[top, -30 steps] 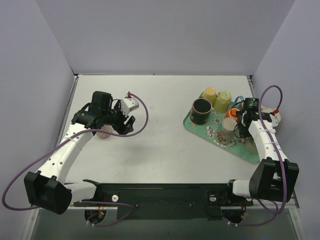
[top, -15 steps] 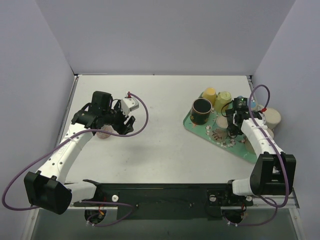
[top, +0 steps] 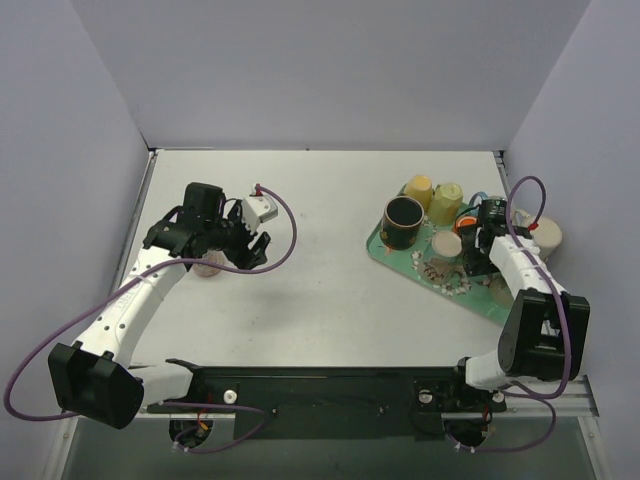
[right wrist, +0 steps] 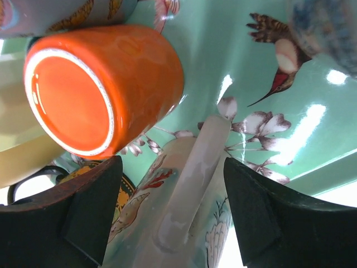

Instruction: Turn the mug right side up

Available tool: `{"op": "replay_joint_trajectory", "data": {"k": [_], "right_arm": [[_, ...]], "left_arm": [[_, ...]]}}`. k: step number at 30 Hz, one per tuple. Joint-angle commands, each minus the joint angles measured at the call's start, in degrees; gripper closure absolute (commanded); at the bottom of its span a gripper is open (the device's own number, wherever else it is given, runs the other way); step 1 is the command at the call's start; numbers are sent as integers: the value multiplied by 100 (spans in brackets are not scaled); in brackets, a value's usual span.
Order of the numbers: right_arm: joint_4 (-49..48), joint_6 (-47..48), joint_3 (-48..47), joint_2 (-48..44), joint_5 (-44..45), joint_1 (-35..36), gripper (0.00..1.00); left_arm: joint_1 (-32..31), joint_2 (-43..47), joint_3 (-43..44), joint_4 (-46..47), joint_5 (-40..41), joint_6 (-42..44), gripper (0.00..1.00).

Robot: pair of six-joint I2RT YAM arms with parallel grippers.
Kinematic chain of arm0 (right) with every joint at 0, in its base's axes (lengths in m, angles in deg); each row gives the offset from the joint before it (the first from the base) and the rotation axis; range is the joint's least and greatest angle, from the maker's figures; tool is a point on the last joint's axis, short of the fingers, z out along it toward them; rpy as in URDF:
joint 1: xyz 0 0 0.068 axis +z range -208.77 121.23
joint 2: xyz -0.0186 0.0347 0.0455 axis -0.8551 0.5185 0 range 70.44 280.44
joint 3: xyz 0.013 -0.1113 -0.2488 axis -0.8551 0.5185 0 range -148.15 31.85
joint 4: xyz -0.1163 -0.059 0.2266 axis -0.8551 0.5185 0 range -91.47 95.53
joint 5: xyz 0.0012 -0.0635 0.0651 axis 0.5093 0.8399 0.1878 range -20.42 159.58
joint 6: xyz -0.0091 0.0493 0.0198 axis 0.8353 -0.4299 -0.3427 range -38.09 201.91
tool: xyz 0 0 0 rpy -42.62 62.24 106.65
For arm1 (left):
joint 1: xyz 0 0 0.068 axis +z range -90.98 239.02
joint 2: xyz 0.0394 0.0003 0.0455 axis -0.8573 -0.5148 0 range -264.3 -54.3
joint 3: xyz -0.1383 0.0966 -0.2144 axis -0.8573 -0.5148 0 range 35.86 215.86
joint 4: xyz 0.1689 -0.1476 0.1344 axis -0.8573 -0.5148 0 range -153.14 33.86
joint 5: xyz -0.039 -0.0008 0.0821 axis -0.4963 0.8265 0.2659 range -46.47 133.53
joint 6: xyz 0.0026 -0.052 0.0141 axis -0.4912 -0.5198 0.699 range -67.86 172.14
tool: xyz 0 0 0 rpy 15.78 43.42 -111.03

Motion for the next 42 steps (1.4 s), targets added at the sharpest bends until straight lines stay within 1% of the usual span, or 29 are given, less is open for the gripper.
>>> {"op": "replay_joint_trajectory", "data": {"k": [1,5,7,8,9,10,11,12,14,16,18,19,21,25,27,28,30,33,36,40,42], "right_arm": [[-50,187,-44,288,-267,65,32],[-234,82,219,306,-320,65,36],[-304,55,342,244,-320,56,40],[-322,55,360,218,-302,56,44],[-331,46,386,200,-320,56,47],[-340,64,395,139,-337,56,52],[-340,107,395,113,-363,48,54],[-340,117,404,51,-372,56,60],[-323,143,413,-54,-416,65,67],[-331,152,422,-133,-408,82,73],[-349,204,431,-134,-408,91,81],[-366,231,431,-116,-416,83,89],[-393,284,422,15,-503,22,100],[-551,555,360,-80,-627,56,100],[-708,950,281,-299,-662,187,100],[-918,1343,238,-379,-793,232,100],[-1376,1985,237,-634,-1546,337,100],[-1789,2680,351,-985,-1708,530,100],[-1799,3122,404,-1127,-1900,575,100],[-1852,3658,325,-1066,-2217,575,100],[-1659,3878,194,-1004,-2358,584,100]], "left_arm": [[-22,63,-32,246,-45,-26,26],[-22,71,-6,220,-45,-18,25],[-22,63,-15,220,-28,-18,25],[-22,63,-15,229,-28,-9,25],[-22,54,-32,246,-19,-9,25],[-22,54,-32,246,-10,0,26],[-22,45,-41,255,-10,0,25],[-22,45,-41,255,-2,0,25],[-22,45,-50,273,-19,0,26],[-22,19,-58,308,-28,-9,25],[-22,27,-59,317,-37,-17,25],[-22,19,-50,325,-37,-26,25],[-22,36,-50,317,-37,-26,25],[-22,45,-50,273,-2,0,25],[-22,54,-50,264,33,18,25],[-22,45,-32,273,60,9,25],[-22,28,-41,264,69,9,25],[-22,10,-23,308,7,-70,25],[-22,-8,29,308,-89,-132,25],[-31,-69,117,212,-151,-132,25],[-31,-104,179,185,-142,-149,25]]}}
